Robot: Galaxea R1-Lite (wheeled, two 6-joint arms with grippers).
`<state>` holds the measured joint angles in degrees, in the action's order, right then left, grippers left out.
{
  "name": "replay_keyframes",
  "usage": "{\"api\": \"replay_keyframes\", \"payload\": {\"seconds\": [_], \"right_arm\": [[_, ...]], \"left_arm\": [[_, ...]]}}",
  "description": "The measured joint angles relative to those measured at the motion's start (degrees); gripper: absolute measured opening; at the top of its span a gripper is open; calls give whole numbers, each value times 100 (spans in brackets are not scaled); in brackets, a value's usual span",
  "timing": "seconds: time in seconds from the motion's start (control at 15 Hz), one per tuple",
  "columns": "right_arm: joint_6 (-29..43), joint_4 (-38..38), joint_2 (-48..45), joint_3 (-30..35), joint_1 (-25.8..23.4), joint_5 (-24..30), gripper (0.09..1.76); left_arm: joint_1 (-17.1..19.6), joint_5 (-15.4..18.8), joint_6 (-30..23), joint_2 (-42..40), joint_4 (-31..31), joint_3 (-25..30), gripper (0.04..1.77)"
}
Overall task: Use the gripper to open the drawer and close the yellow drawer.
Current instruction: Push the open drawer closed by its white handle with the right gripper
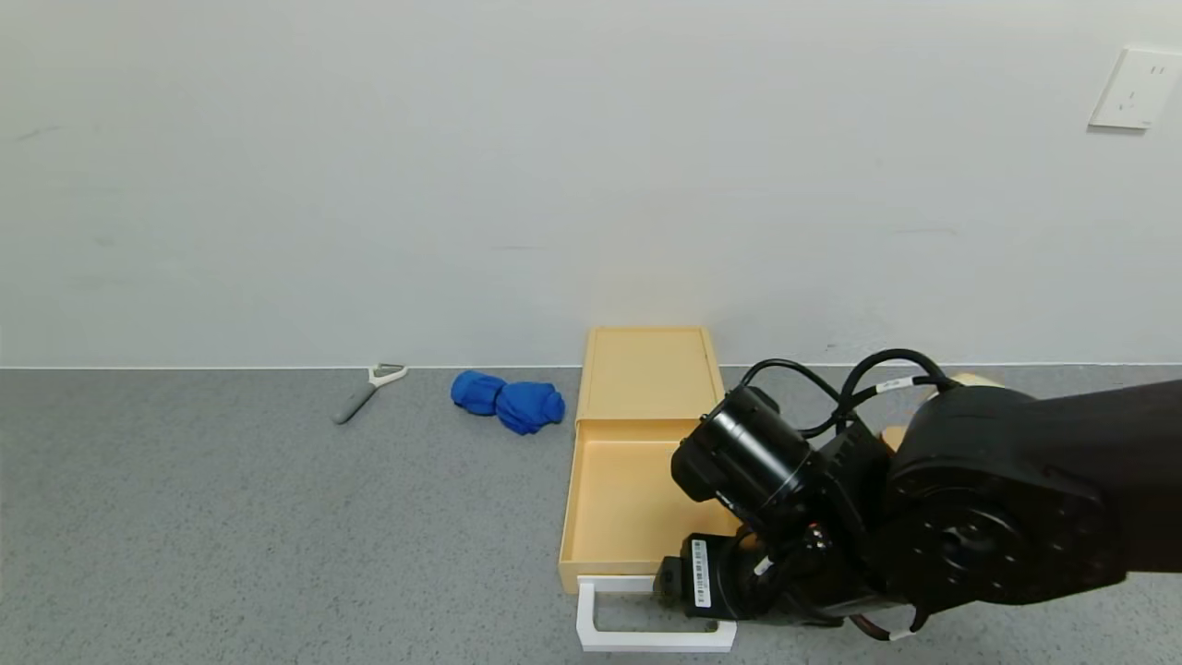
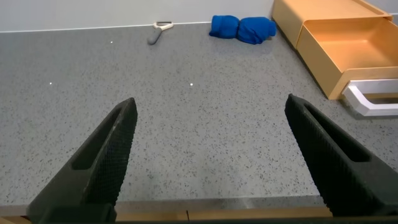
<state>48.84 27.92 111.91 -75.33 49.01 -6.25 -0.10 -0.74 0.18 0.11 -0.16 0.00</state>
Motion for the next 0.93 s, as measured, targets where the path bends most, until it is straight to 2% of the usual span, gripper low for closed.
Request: {"api": "replay_keyframes", "payload": {"seconds": [0.4,0.73,0.93], "right_arm": [[282,102,553,-268,177,-5,171],[741,1117,862,-1064,319,-7,171],[837,1265,1124,-1408,391,-232,171]], "left_arm": [[0,0,0,0,0,0,172],[0,0,0,0,0,0,172],[0,-2,0,0,0,0,172]]}}
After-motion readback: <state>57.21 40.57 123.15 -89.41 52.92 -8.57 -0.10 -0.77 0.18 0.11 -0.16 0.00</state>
